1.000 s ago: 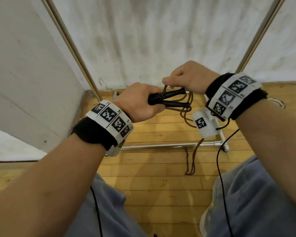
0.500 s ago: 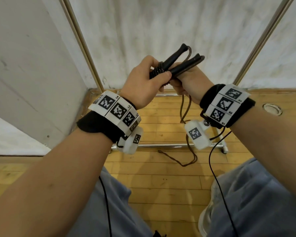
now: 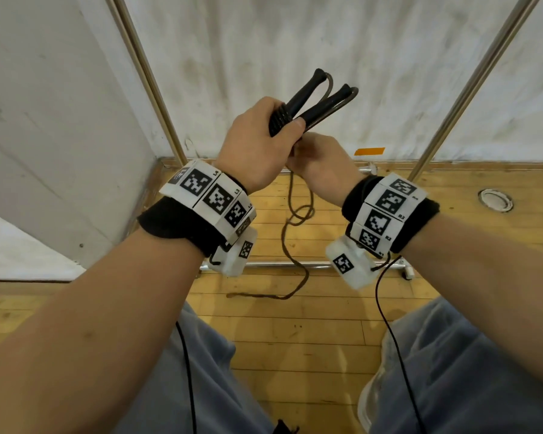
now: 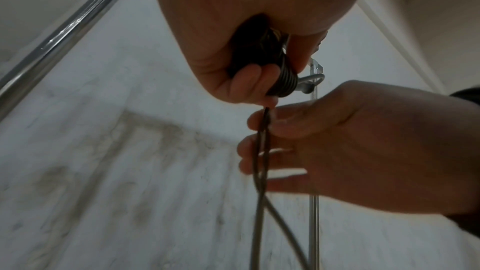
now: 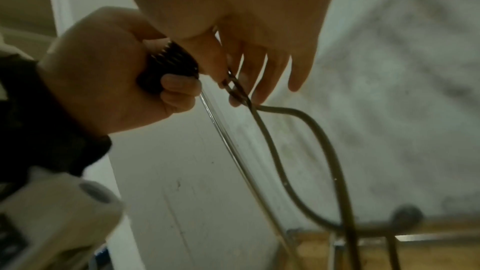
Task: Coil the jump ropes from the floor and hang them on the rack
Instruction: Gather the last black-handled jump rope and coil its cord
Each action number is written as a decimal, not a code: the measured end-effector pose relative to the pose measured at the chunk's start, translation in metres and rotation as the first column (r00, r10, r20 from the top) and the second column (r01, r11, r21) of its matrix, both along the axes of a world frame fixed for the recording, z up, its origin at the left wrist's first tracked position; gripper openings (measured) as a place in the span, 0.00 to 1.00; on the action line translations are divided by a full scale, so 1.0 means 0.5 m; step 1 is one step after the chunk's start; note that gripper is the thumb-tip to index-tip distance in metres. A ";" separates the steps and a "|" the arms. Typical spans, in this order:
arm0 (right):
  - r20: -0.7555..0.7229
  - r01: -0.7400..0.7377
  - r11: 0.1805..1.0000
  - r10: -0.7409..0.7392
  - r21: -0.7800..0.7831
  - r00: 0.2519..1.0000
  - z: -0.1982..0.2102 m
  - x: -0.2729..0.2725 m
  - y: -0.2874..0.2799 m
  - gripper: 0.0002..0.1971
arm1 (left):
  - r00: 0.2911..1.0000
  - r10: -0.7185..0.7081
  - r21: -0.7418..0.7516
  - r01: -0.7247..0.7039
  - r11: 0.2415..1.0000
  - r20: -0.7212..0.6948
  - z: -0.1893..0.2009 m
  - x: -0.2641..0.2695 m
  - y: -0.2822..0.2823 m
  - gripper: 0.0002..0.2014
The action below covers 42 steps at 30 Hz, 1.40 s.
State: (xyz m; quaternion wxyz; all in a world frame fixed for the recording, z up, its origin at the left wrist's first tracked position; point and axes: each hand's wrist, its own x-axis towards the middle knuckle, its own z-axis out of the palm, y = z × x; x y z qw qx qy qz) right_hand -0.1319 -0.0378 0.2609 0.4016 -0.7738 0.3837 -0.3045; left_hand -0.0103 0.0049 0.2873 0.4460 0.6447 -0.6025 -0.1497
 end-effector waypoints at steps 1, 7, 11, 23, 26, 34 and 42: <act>0.016 -0.006 0.999 0.005 0.050 1.000 -0.004 0.004 0.005 0.03 | 1.000 0.008 0.006 -0.008 1.000 0.012 -0.002 0.000 -0.003 0.10; 0.332 -0.054 0.902 -0.101 0.429 0.938 -0.014 0.013 0.018 0.11 | 0.998 0.047 -0.007 -0.047 0.999 0.039 -0.010 0.008 -0.013 0.07; 0.215 0.079 0.949 -0.150 0.307 0.965 -0.009 0.013 0.002 0.14 | 0.997 0.042 0.025 -0.044 0.999 0.063 -0.015 0.019 -0.020 0.11; -0.245 0.015 0.998 -0.031 -0.065 0.969 0.005 0.007 -0.002 0.21 | 0.974 0.060 0.066 -0.076 0.995 0.219 -0.049 0.058 -0.038 0.17; -0.302 -0.001 0.998 -0.017 -0.062 0.953 0.010 0.007 0.004 0.21 | 0.966 0.062 0.081 -0.085 0.993 0.251 -0.062 0.055 -0.039 0.18; -0.388 -0.004 0.999 -0.014 -0.044 0.921 0.009 -0.014 -0.007 0.19 | 0.946 0.082 0.127 -0.128 0.984 0.314 -0.073 0.033 -0.035 0.18; -0.447 -0.010 0.993 -0.045 -0.121 0.894 0.007 -0.041 -0.045 0.21 | 0.963 0.067 0.247 -0.133 0.960 0.259 -0.058 0.042 -0.035 0.18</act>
